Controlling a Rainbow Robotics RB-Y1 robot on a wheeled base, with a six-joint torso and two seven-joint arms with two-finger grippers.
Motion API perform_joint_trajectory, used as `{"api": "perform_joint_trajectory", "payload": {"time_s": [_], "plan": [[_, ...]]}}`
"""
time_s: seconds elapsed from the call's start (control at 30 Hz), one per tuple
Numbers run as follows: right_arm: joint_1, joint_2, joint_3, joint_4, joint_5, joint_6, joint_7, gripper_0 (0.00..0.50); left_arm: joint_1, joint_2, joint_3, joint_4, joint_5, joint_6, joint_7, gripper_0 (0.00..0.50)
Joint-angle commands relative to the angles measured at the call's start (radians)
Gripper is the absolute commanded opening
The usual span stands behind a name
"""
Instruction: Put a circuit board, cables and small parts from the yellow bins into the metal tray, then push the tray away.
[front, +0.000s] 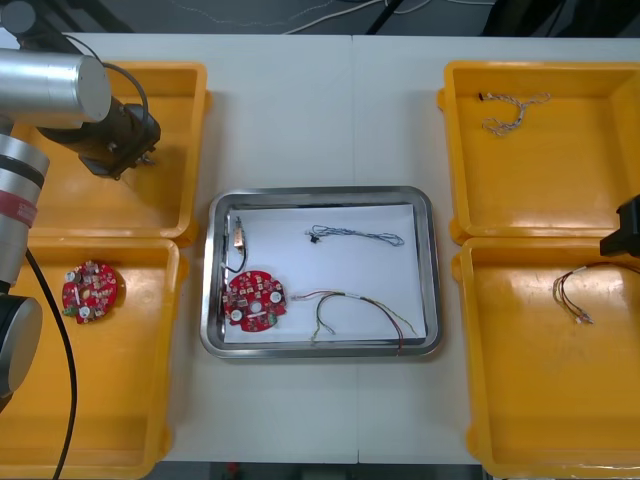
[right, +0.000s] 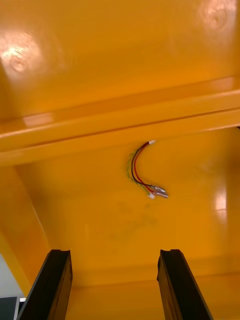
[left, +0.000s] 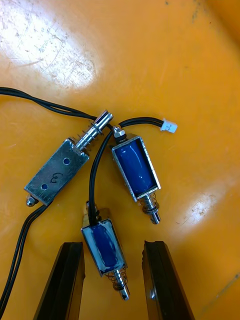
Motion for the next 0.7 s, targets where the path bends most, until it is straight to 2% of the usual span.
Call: {"api": "perform_joint_trajectory", "payload": {"time_s": [0.03,0.13,0.17,0.37,0.4,0.63,0.67,0.7], "plan": [[0.050,-0.047,-0.044,-0.031,0.011,0.004,0.131,0.500,0.010,-0.012,-0.004,-0.011,-0.017,-0.021,0.006,0.333],[0.078,-0.047,-0.056,-0.036,0.010,0.004,0.151,0.500,0.015,-0.012,-0.004,-0.011,-0.022,-0.021,0.003,0.269],[0.087,-0.047,-0.059,-0.039,0.008,0.004,0.152,0.500,0.015,-0.012,-0.004,-0.009,-0.023,-0.021,0.002,0.266],[0.167,-0.047,-0.074,-0.083,0.008,-0.049,0.157,0.500,0.026,-0.012,-0.008,-0.009,-0.040,-0.021,-0.005,0.267],[0.176,-0.047,-0.076,-0.091,0.010,-0.054,0.157,0.500,0.029,-0.012,-0.012,-0.009,-0.043,-0.025,-0.005,0.285],[0.193,-0.036,-0.079,-0.097,0.017,-0.055,0.146,0.500,0.044,-0.012,-0.027,-0.009,-0.056,-0.034,-0.005,0.287],[0.197,-0.033,-0.079,-0.097,0.022,-0.055,0.145,0.500,0.047,-0.012,-0.030,-0.009,-0.056,-0.034,-0.006,0.236],[0.199,-0.028,-0.079,-0.097,0.022,-0.055,0.143,0.500,0.050,-0.012,-0.031,-0.009,-0.056,-0.034,-0.006,0.154]]}}
